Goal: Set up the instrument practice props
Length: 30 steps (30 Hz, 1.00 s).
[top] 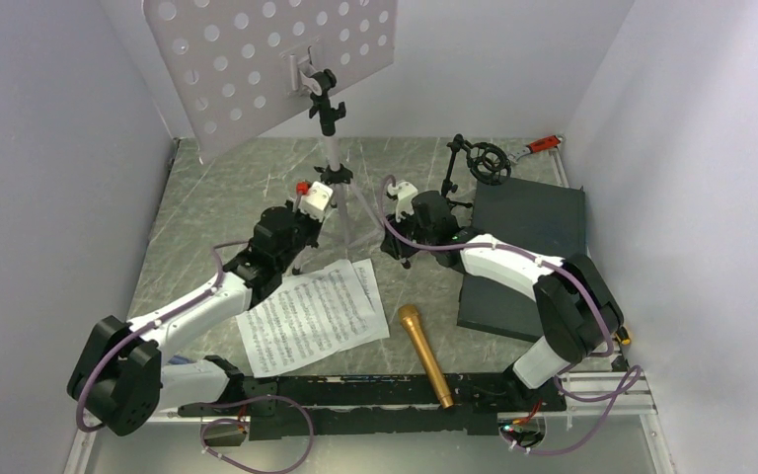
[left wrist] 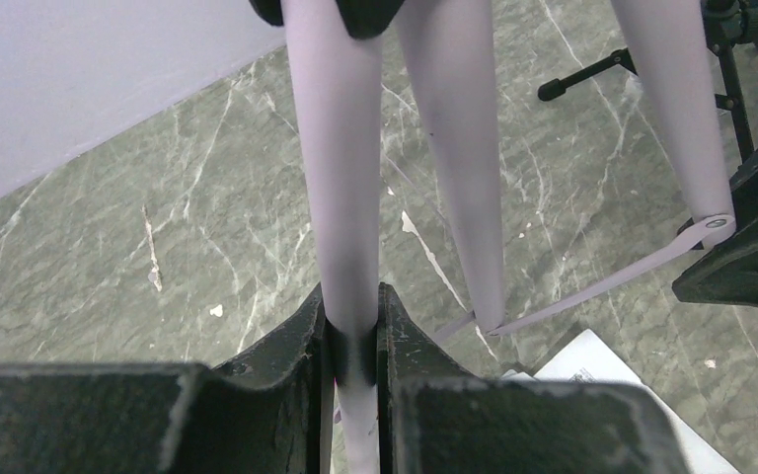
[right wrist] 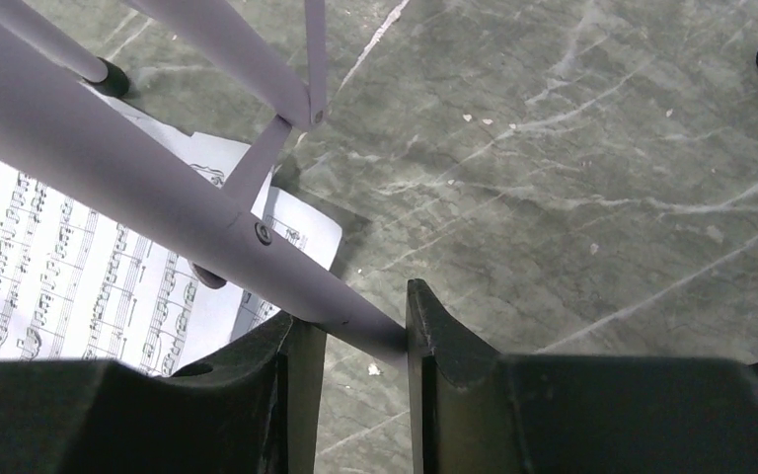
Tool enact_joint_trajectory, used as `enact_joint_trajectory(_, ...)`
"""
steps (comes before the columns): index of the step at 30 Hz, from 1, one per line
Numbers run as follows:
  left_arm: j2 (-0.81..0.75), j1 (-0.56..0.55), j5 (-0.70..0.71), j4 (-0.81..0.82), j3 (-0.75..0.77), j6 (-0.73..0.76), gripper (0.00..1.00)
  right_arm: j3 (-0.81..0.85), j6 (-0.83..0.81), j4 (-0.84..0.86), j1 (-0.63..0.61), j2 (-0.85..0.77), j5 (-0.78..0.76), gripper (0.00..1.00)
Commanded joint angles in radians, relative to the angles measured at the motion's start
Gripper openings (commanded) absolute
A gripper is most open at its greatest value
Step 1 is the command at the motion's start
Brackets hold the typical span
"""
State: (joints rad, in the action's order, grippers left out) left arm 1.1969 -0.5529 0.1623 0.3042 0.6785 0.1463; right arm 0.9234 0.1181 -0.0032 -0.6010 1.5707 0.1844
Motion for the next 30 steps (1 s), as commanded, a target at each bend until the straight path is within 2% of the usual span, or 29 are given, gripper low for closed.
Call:
enact_joint_trajectory(1, 0.025, 0.019, 0.305, -0.129, -0.012, 0.123, 0.03, -0.046, 0.199, -0.279, 0.139, 0.01, -0.254, 0.0)
enact_joint_trajectory(8, 0.075, -0.046, 0.336, -0.133, -0.01, 0.094, 0.03, -0.052, 0.212, -0.264, 0.139, 0.048, -0.211, 0.0)
enact_joint_trajectory(15, 0.103, -0.064, 0.401, -0.134, -0.004, 0.071, 0.02, -0.032, 0.206, -0.233, 0.139, 0.066, -0.189, 0.06)
enact_joint_trajectory(17, 0.107, -0.063, 0.417, -0.129, -0.002, 0.072, 0.03, -0.01, 0.199, -0.224, 0.139, 0.086, -0.189, 0.0)
enact_joint_trajectory(30, 0.136, -0.064, 0.497, -0.138, 0.022, 0.058, 0.03, 0.245, 0.157, -0.229, 0.139, 0.284, -0.215, 0.0)
